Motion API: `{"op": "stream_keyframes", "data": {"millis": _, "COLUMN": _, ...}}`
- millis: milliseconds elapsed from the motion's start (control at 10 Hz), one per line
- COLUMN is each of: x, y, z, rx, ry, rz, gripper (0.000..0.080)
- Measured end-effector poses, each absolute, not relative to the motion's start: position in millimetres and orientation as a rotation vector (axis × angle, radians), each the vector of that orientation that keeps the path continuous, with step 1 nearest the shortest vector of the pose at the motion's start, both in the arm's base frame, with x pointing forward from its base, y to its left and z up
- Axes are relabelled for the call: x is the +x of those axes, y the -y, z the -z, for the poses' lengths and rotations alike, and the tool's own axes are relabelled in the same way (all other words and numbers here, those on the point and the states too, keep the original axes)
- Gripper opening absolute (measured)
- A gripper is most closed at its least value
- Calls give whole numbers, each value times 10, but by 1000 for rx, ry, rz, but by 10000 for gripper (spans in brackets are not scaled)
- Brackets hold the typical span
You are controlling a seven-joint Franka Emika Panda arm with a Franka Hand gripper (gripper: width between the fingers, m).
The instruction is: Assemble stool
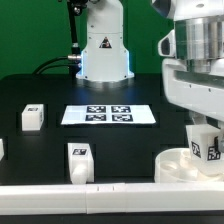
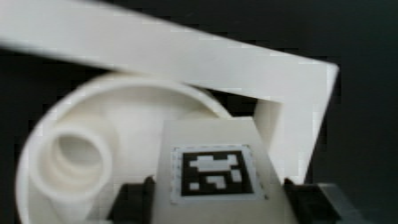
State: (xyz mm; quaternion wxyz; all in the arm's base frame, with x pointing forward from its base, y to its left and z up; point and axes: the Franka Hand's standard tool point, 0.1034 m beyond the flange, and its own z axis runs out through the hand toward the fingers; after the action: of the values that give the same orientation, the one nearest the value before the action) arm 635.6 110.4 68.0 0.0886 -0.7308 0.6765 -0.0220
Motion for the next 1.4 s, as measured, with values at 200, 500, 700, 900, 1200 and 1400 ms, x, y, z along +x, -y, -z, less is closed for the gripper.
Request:
{"op": "stream_keyframes", "data": {"millis": 200, "x": 6353, "y": -1116, "z": -680, "rx": -2057, "ry": -2110, "rz": 54, "gripper": 334}}
{"op": "stream_keyframes", "data": {"millis": 500, "x": 6326, "y": -1133, "z": -700, "rx": -2222, "ry": -1957, "rz": 30, "gripper": 522}}
{"op": "stream_keyframes", "data": {"millis": 700, "x": 6297, "y": -1142, "z": -925, "rx": -2474, "ry": -1640, "rz": -3, "gripper": 643}}
{"op": "stream_keyframes", "data": {"millis": 900, "x": 6285, "y": -1106, "z": -1005, "rx": -2715, "ry": -1200, "rz": 30, "gripper": 649}}
{"op": "stream_keyframes", "data": {"millis": 1200, "x": 6287, "y": -1088, "z": -991, "rx": -2838, "ry": -894, "rz": 58, "gripper": 649}}
{"op": "stream_keyframes", "data": {"millis": 1400, "x": 6394, "y": -1025, "z": -1077, "rx": -2987, "ry": -250, "rz": 131, "gripper": 649}}
